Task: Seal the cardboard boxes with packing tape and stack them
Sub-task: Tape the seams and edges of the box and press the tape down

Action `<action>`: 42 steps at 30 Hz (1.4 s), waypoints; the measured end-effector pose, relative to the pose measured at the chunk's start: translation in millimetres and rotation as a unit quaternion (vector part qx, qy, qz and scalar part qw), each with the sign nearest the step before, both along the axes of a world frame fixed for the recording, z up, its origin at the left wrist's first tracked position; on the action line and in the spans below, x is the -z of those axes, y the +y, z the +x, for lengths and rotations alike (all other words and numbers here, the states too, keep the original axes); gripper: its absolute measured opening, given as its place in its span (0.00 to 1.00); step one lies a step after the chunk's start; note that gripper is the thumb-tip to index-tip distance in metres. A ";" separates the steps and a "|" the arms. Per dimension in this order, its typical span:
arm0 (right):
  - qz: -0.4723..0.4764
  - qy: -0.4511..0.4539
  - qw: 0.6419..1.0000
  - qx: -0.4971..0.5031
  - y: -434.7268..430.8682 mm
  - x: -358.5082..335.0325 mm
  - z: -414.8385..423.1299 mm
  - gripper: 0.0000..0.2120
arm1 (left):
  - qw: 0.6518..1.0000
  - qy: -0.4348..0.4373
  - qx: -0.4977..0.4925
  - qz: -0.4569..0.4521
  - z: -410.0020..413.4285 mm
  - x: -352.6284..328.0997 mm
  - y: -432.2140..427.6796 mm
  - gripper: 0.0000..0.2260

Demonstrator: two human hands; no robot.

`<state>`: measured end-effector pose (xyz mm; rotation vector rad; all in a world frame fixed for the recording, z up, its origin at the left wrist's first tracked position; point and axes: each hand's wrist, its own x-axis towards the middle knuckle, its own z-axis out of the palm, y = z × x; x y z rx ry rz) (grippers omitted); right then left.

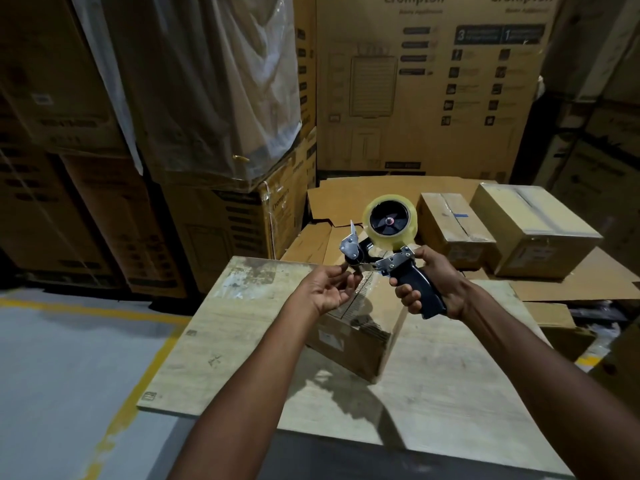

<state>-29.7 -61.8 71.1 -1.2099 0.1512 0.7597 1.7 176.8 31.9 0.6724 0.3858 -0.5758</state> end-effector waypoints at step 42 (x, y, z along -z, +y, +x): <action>-0.139 -0.104 0.982 -0.070 8.7 25.1 4.1 0.33 | 0.890 -0.116 0.046 0.439 29.3 27.0 31.4 0.08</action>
